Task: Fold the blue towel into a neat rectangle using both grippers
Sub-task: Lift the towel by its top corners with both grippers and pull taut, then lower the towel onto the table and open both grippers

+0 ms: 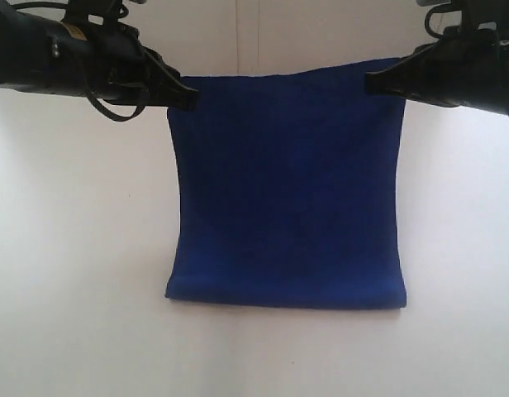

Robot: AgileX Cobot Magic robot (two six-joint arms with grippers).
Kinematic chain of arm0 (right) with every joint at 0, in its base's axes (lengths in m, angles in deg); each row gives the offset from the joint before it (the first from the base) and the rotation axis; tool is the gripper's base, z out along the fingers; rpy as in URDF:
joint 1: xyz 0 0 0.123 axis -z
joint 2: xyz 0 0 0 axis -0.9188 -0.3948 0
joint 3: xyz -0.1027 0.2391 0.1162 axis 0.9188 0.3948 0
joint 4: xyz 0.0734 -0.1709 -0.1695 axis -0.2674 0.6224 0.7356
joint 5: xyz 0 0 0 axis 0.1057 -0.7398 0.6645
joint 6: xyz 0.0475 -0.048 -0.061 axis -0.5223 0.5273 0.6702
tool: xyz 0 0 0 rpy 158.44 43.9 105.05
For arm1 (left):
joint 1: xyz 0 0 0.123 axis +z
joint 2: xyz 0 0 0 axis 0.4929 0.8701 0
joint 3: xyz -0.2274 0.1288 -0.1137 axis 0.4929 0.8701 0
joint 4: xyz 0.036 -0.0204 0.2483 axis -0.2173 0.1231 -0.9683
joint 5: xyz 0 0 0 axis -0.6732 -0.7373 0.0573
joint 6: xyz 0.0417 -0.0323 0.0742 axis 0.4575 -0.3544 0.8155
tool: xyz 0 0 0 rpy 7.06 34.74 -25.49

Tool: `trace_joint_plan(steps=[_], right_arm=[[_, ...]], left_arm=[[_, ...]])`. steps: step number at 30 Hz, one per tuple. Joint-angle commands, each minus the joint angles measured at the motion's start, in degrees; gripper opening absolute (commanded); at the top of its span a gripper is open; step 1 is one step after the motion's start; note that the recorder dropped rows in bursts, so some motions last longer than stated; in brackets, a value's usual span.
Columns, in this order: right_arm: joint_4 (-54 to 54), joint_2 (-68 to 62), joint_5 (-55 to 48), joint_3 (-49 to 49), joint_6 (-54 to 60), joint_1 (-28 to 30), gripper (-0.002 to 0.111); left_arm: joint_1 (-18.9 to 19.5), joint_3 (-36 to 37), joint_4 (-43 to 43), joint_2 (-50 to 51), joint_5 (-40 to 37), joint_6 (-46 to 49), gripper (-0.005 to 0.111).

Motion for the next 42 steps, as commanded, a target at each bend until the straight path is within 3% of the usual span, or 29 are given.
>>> trace_joint_plan(steps=[1, 42], right_arm=[[0.25, -1.63, 1.07, -1.97, 0.52, 0.19, 0.000], [0.25, -21.59, 0.87, -19.25, 0.51, 3.92, 0.000]], left_arm=[[0.19, -1.46, 0.28, 1.02, 0.71, 0.26, 0.000], [4.77, -18.09, 0.13, 18.43, 1.08, 1.62, 0.000]])
